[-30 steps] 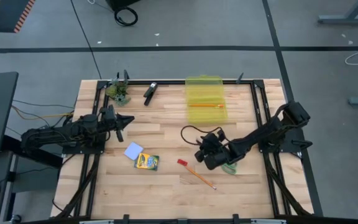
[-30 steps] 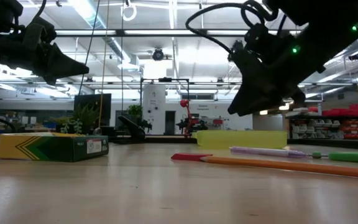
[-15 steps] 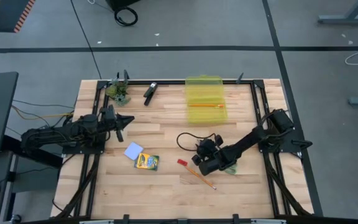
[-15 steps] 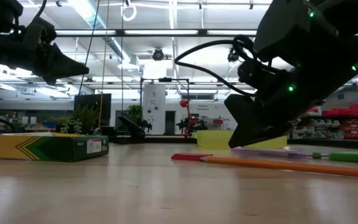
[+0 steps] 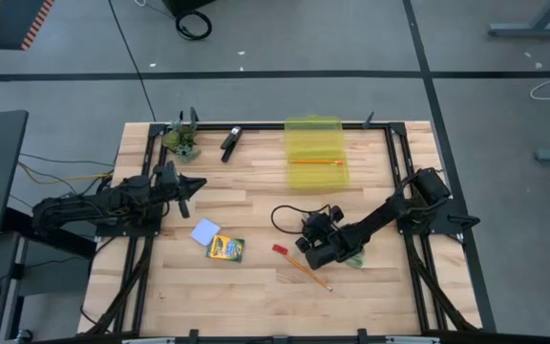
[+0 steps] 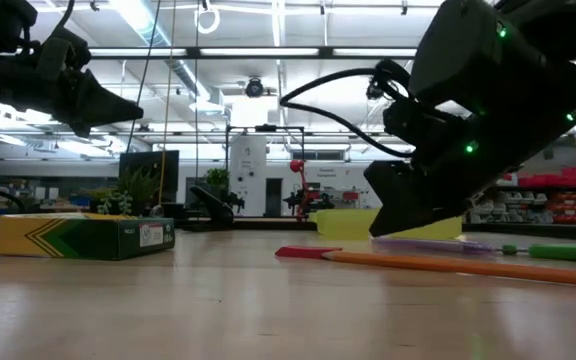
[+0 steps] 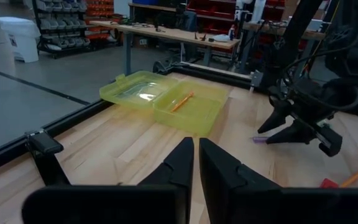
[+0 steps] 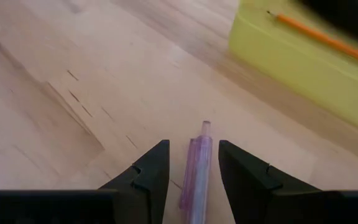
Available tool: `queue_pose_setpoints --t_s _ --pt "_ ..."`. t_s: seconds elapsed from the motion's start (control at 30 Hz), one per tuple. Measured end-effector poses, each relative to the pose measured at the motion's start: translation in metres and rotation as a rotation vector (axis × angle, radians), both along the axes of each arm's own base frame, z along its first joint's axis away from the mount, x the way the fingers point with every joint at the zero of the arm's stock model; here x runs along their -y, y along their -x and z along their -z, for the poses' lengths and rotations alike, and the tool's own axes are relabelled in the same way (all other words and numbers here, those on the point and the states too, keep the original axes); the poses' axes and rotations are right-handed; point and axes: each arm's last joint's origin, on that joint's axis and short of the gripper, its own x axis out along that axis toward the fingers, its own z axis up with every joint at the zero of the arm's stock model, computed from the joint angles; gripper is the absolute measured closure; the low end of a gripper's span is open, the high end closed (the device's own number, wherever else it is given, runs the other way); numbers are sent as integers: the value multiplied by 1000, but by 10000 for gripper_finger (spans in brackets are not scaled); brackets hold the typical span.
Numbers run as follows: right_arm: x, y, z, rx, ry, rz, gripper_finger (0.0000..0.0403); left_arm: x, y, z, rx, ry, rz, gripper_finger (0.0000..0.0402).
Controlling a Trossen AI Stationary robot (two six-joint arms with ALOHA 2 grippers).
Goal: Pack school essentials
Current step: Put the purple pen into the yellow supply box
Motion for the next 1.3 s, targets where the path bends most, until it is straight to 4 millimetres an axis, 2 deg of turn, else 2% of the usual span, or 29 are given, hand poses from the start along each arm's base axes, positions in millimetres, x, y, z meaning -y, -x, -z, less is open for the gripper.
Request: queue_pose_setpoints --t_s 0.33,0.73,1.0,1.3 --pt "15 -4 3 -41 -87 34 261 0 0 0 0 0 0 373" --pt "16 -5 3 -43 -142 33 345 0 0 0 0 0 1 370" --pt "15 -5 2 -36 -144 32 341 0 0 0 0 0 0 368" --pt "15 -4 -16 -55 -155 -33 341 0 0 0 0 0 1 366"
